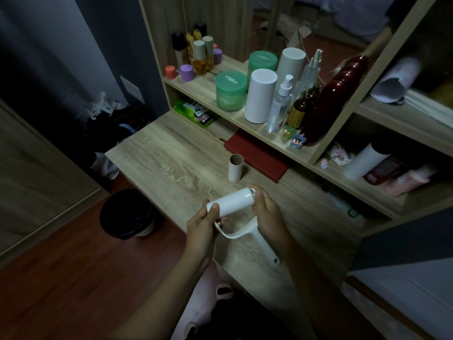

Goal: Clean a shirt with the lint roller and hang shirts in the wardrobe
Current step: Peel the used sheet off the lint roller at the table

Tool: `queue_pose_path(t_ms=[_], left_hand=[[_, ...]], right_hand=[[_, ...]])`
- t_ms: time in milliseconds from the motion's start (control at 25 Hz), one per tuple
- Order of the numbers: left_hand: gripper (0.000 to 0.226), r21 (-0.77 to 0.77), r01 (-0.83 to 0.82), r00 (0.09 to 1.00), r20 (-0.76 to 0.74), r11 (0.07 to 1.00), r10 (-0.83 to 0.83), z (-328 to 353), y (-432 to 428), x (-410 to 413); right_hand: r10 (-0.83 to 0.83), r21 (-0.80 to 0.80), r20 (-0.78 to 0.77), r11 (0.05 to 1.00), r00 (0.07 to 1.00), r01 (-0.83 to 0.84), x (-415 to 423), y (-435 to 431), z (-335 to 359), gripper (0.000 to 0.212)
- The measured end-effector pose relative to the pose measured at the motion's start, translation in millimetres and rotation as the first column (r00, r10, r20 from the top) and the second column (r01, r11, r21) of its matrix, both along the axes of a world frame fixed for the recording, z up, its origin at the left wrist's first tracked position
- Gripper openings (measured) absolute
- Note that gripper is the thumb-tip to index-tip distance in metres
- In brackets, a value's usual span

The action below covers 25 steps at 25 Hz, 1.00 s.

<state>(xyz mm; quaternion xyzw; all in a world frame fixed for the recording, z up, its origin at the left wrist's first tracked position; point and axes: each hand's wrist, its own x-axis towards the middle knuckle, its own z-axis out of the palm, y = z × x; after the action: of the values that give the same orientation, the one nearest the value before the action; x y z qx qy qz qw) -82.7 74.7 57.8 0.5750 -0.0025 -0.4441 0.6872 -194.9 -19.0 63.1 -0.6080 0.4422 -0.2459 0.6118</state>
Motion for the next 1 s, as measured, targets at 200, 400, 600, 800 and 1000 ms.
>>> queue_pose_path(t_ms=[200, 400, 600, 800, 1000], left_hand=[[0.046, 0.09, 0.04, 0.998, -0.042, 0.995, -0.037, -18, -9, 2], [0.034, 0.129, 0.056, 0.971, -0.236, 0.99, -0.024, -31, -17, 3], [0.026, 0.139, 0.025, 0.914, -0.404, 0.99, 0.034, -32, -21, 5], [0.03, 0.146, -0.051, 0.886, -0.45, 0.988, 0.112, -37, -24, 16], [0.028, 0.132, -0.019, 0.915, -0.396, 0.991, 0.071, -38, -24, 16]], right_hand=[[0.012, -0.01, -0.094, 1.0, 0.996, -0.013, -4, -13, -14, 0.035], [0.068, -0.032, -0.227, 0.996, 0.971, -0.078, -7, -25, -21, 0.039], [0.126, -0.062, -0.301, 0.987, 0.945, -0.152, -15, -37, -37, 0.041], [0.139, -0.075, -0.341, 0.982, 0.93, -0.174, -25, -45, -61, 0.034], [0.11, -0.176, -0.475, 0.96, 0.873, -0.217, -23, -48, -79, 0.013]])
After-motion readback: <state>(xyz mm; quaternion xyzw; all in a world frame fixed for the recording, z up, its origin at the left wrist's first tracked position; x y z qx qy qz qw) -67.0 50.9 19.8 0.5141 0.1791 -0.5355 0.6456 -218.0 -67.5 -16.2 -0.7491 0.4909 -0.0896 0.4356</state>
